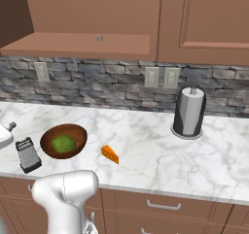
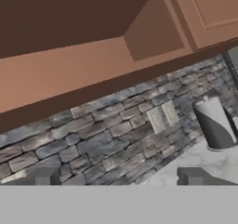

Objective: Pick the cheese from the fridge and the cheese grater from the cabinet and place them next to the salad bowl.

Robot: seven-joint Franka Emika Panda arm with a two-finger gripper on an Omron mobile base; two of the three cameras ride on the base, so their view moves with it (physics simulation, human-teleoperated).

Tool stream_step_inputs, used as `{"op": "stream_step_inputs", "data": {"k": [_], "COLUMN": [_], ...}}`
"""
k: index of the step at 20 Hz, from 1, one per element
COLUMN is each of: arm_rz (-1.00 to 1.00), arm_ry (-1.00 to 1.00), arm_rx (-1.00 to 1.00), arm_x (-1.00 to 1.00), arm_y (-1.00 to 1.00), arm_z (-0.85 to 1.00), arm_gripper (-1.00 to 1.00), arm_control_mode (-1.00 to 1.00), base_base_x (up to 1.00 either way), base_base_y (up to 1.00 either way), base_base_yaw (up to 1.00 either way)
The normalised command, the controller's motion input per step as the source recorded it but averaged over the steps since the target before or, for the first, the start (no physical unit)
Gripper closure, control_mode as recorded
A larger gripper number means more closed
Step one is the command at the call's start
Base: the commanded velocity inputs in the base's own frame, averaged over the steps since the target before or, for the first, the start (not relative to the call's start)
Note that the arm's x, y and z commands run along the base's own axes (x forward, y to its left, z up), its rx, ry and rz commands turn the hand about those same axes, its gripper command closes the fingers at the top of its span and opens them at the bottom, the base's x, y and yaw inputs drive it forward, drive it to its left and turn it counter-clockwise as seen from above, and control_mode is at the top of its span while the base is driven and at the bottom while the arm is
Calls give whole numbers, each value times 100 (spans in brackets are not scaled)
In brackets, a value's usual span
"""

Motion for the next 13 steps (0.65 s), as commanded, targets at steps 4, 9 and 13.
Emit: {"op": "stream_step_inputs", "data": {"k": [4,9,13], "arm_rz": [5,2,0], "arm_ry": [2,15,30], "arm_rx": [25,25,24], "arm_x": [-19,-35,-64], "arm_y": [-61,-71,-74], "arm_z": [84,96,80], "arm_gripper": [-100,-100,-100], "arm_control_mode": [-100,-100,-100], "base_base_x": [0,0,0], "base_base_y": [0,0,0], "base_base_yaw": [0,0,0]}}
